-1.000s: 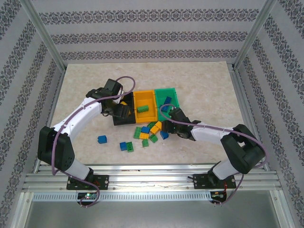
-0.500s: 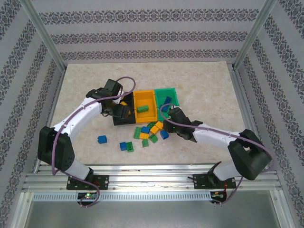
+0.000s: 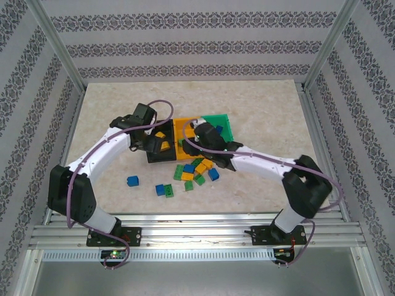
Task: Sort the legos into containers by color
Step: Place the lego in the container.
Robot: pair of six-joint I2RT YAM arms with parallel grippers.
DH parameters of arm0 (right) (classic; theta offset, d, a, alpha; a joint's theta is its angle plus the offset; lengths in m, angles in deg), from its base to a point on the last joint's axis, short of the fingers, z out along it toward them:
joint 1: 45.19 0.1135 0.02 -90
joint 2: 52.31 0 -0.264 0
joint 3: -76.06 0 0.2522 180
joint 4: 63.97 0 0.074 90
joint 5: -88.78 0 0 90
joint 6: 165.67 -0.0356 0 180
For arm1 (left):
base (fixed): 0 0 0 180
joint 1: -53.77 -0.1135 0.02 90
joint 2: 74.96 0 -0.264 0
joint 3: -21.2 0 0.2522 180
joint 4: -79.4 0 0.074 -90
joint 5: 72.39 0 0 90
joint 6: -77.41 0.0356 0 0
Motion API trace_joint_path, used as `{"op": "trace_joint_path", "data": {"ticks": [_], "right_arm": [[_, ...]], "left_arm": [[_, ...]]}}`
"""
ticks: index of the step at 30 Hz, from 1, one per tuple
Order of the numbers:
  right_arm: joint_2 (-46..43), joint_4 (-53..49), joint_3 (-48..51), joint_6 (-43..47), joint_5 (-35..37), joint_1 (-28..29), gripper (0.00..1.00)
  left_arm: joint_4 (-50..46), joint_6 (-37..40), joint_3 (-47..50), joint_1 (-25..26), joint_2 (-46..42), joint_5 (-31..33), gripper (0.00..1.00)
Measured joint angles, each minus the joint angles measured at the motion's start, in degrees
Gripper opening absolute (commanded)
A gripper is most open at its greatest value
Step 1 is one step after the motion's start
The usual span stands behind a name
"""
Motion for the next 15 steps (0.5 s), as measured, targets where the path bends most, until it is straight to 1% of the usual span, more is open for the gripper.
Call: {"op": "trace_joint_path", "data": {"ticks": [2, 4, 7, 8, 12, 15], "right_arm": [[4.0, 0.5, -4.2, 0.0, -1.4, 0.0, 0.39], [7.5, 0.6, -8.1, 0.0, -2.8, 0.0, 0.43], [11.7, 0.7, -13.0, -0.2, -4.4, 0.0, 0.57], [12.7, 0.6, -14.1, -0.2, -4.9, -0.1, 0.59], [13.7, 0.6, -15.1, -0.5, -6.1, -0.1, 0.6], [13.1, 1.3, -14.1, -0.5, -6.3, -0.2, 0.6]], "left_arm": [[0.0, -0.1, 0.0, -1.4, -0.8, 0.2, 0.81], [0.0, -0.1, 0.0, -2.3, -1.3, 0.2, 0.81], [0.0, -0.1, 0.0, -2.8, -1.7, 0.2, 0.81], [0.0, -0.1, 0.1, -2.8, -1.7, 0.2, 0.81], [0.0, -0.1, 0.6, -2.8, -1.8, 0.3, 0.81], [0.0, -0.1, 0.9, -2.8, -1.8, 0.4, 0.81]]}}
